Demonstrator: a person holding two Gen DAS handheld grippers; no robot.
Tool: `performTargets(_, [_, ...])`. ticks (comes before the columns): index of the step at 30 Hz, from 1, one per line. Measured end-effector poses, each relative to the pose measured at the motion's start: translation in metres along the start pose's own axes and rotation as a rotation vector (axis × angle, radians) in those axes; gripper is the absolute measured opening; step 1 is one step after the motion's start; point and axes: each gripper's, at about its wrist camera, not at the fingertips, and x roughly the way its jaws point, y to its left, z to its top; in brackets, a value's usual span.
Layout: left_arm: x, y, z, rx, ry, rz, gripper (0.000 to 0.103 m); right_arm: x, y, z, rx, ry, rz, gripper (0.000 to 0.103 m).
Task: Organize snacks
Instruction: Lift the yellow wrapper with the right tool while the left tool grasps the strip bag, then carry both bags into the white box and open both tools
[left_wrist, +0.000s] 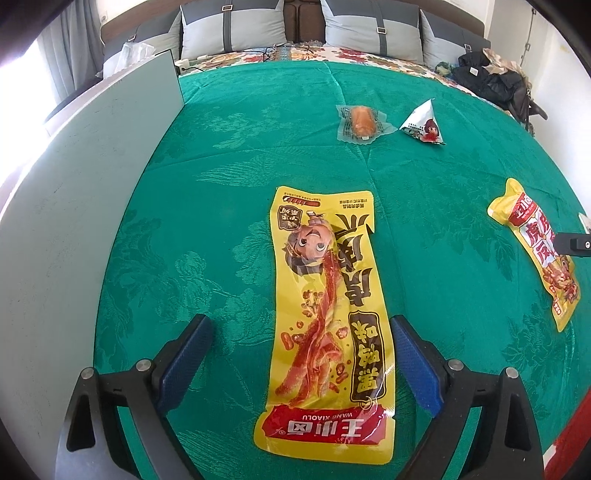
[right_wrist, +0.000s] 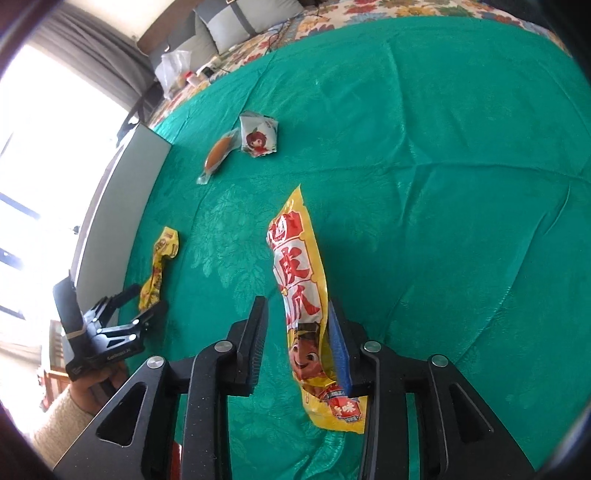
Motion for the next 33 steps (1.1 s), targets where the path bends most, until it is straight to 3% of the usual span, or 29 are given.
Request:
performTargets(2, [0.003,0.000,0.004,-0.014,0.007,0.008,0.094,0.012,0.009,0.004,-0.055,0.030,-0.067,0.050])
performTargets(4, [0.003,-0.001,0.008,-0.016,0.008,0.010,0.087,0.024,0.012,0.002,-0.109,0.073,-0.114,0.049])
performTargets(5, [0.000,-0.002,0.010,-0.003,-0.008,0.002,0.060,0.023,0.017,0.000,-0.149,0.060,-0.146,0.039])
performTargets(7, [-0.004,0.000,0.012,0.002,0.003,-0.019,0.052,0.021,0.020,-0.003,-0.157,0.078,-0.131,0.031])
performTargets(8, [-0.009,0.004,0.012,-0.011,-0.021,-0.040,0.042,0.016,0.020,-0.005,-0.144,0.076,-0.117,0.027])
performTargets(15, [-0.036,0.037,-0.013,-0.180,-0.045,-0.181,0.039,-0.033,0.003,-0.033,-0.002,-0.060,-0.004,0.026])
performTargets(21, [-0.100,0.053,-0.020,-0.284,-0.148,-0.331,0.039,-0.053,0.005,-0.036,0.133,-0.116,0.112,0.026])
performTargets(24, [-0.148,0.076,-0.015,-0.297,-0.244,-0.352,0.039,-0.057,0.049,-0.021,0.105,-0.125,0.171,0.027])
performTargets(27, [-0.185,0.121,-0.013,-0.340,-0.308,-0.320,0.039,-0.054,0.116,-0.001,0.043,-0.133,0.260,0.027])
performTargets(29, [-0.200,0.159,-0.016,-0.379,-0.331,-0.260,0.039,-0.047,0.170,0.011,-0.005,-0.125,0.326,0.027])
performTargets(33, [-0.204,0.234,-0.025,-0.443,-0.321,-0.050,0.040,-0.010,0.285,0.026,-0.107,-0.078,0.435,0.027])
